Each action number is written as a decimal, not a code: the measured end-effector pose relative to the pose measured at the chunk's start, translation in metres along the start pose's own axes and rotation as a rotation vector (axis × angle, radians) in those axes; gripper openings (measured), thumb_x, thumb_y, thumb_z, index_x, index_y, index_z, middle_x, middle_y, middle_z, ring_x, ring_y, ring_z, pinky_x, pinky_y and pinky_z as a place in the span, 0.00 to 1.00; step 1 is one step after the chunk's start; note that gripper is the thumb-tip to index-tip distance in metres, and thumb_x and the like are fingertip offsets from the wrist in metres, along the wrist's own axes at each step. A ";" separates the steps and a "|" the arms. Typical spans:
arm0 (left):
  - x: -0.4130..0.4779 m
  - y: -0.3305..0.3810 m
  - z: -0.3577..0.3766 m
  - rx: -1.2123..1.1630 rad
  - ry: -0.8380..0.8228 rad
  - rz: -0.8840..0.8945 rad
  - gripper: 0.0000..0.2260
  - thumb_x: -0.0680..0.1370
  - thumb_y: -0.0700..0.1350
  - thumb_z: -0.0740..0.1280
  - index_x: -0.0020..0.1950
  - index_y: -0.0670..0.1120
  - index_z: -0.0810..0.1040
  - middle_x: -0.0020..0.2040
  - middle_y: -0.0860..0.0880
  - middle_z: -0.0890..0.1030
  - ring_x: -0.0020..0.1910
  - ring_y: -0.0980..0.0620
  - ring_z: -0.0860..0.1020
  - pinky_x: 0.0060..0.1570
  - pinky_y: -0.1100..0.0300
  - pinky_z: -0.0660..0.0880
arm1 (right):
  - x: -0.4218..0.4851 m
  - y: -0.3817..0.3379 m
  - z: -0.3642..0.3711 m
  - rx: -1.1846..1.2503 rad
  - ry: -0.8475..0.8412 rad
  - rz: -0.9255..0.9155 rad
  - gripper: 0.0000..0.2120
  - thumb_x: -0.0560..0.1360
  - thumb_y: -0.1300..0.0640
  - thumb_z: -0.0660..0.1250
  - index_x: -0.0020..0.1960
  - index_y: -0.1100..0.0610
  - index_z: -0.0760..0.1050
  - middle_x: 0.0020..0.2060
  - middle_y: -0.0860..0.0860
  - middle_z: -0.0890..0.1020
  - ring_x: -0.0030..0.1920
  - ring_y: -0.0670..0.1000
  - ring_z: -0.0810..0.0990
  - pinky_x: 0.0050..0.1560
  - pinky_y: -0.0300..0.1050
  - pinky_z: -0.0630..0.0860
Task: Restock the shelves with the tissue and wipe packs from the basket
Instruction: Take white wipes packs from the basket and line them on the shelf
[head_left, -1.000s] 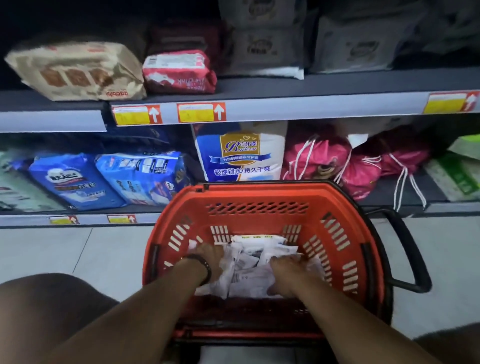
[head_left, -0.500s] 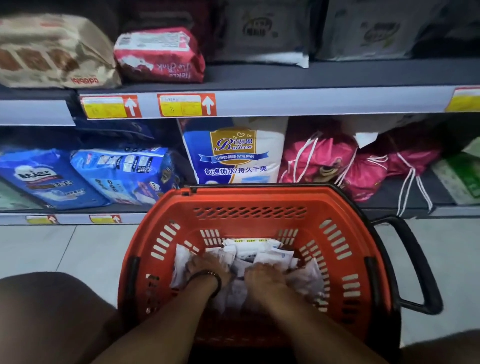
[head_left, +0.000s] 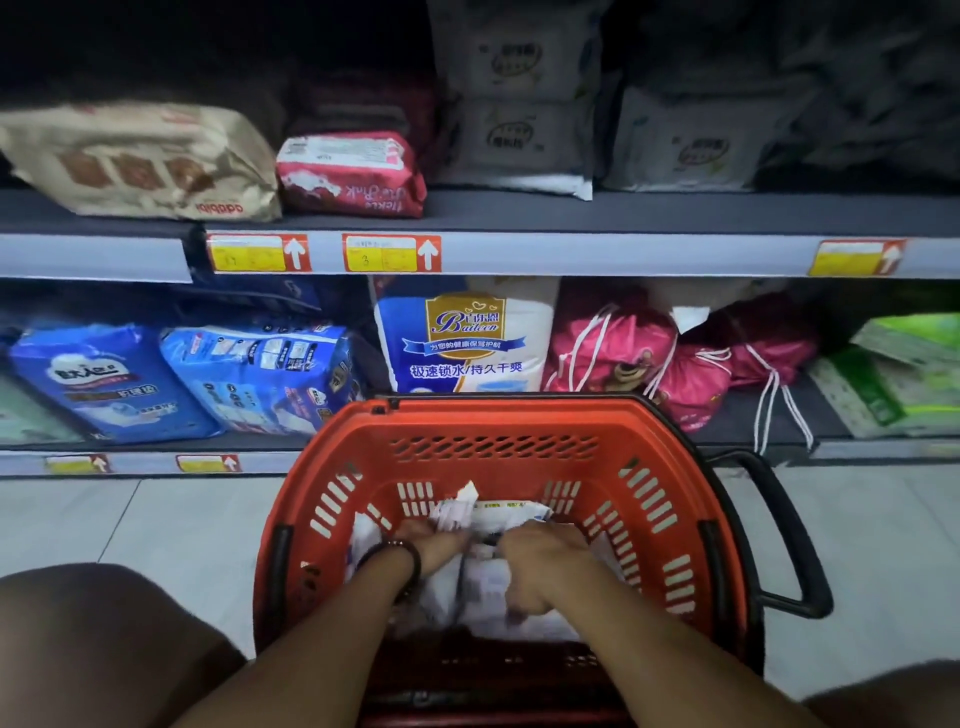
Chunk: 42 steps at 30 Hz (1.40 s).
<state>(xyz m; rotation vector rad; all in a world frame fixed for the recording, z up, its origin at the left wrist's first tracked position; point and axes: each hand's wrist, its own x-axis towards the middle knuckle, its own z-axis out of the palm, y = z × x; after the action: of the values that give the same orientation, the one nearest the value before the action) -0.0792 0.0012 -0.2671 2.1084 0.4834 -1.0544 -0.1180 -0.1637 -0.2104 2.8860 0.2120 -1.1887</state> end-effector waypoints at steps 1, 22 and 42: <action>-0.009 0.008 -0.008 -0.044 -0.036 -0.011 0.45 0.67 0.67 0.74 0.77 0.44 0.70 0.74 0.42 0.74 0.70 0.40 0.76 0.63 0.53 0.76 | -0.006 0.005 -0.009 0.024 0.012 0.032 0.31 0.73 0.43 0.78 0.72 0.53 0.75 0.70 0.54 0.79 0.69 0.58 0.79 0.64 0.53 0.76; -0.167 0.115 -0.133 -0.701 -0.036 0.325 0.18 0.82 0.49 0.61 0.64 0.39 0.81 0.54 0.35 0.86 0.48 0.37 0.85 0.53 0.44 0.80 | -0.137 0.040 -0.137 0.393 0.840 0.227 0.19 0.78 0.35 0.67 0.63 0.45 0.76 0.52 0.47 0.85 0.54 0.56 0.84 0.47 0.49 0.77; -0.179 0.140 -0.093 -1.152 -0.150 0.608 0.17 0.81 0.51 0.67 0.66 0.43 0.80 0.56 0.37 0.86 0.54 0.35 0.86 0.50 0.36 0.82 | -0.121 0.034 -0.141 1.088 1.070 -0.205 0.30 0.63 0.38 0.77 0.64 0.41 0.77 0.61 0.38 0.79 0.64 0.42 0.79 0.66 0.46 0.75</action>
<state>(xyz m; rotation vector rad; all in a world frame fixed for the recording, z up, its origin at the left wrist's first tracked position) -0.0521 -0.0264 -0.0244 1.0107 0.2350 -0.3771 -0.1001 -0.2031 -0.0265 4.1648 -0.2442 0.6881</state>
